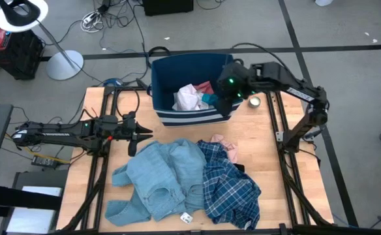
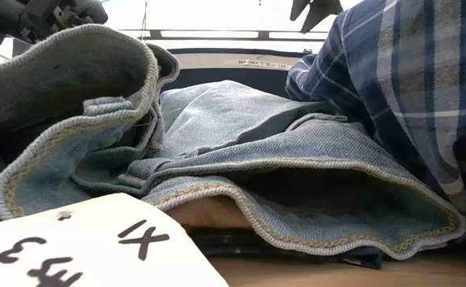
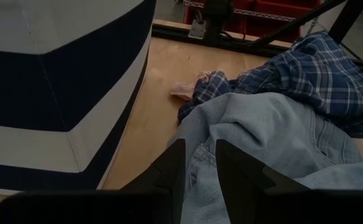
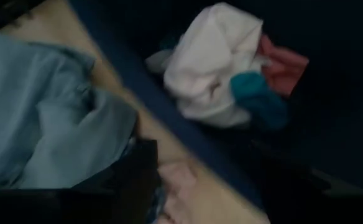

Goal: Sort clothes
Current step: Put the blue checkered shirt into the blue organizer bin

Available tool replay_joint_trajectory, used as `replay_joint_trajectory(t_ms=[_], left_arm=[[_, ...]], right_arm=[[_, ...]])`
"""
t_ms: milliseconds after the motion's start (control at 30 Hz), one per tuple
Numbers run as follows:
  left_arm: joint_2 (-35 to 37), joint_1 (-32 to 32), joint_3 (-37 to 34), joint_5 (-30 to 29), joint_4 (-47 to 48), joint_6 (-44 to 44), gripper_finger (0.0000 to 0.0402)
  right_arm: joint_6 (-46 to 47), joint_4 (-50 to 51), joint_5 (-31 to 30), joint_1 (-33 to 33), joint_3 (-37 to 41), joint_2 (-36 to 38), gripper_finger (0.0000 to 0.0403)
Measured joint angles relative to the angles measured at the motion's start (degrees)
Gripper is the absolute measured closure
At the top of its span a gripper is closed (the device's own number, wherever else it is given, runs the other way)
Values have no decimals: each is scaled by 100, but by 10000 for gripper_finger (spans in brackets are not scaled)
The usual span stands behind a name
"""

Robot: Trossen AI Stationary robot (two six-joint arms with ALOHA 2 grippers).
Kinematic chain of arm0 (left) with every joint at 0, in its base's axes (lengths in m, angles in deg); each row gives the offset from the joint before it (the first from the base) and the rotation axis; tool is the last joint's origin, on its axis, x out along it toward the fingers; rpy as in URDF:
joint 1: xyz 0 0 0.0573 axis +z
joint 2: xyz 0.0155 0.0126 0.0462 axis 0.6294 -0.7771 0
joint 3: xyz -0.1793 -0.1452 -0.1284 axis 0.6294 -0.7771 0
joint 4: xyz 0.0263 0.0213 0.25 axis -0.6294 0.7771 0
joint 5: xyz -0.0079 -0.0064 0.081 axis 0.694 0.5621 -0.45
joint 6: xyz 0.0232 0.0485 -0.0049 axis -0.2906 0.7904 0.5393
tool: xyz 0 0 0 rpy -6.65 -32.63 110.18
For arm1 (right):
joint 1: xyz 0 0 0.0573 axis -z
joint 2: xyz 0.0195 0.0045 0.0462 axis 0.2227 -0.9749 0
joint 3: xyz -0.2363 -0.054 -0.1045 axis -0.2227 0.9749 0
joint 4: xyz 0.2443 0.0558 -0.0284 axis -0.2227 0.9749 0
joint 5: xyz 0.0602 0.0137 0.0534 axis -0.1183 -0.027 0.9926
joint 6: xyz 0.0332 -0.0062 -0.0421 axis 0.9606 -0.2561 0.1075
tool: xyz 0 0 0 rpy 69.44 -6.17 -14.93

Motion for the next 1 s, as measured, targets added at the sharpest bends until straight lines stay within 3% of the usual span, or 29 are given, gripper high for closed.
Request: replay_joint_trajectory(t_ms=[267, 500, 667, 1000], left_arm=[[0, -2, 0, 0, 2, -2, 307], [1, 0, 0, 0, 2, -2, 307], [0, 0, 0, 0, 0, -3, 307], [2, -2, 0, 2, -2, -92, 307]], right_arm=[[1231, 790, -674, -1401, 0, 269, 158], [2066, 874, -731, -2607, 105, 226, 161], [2751, 889, -1030, -3322, 554, 220, 166], [4039, 790, -813, -4217, 1763, 215, 168]])
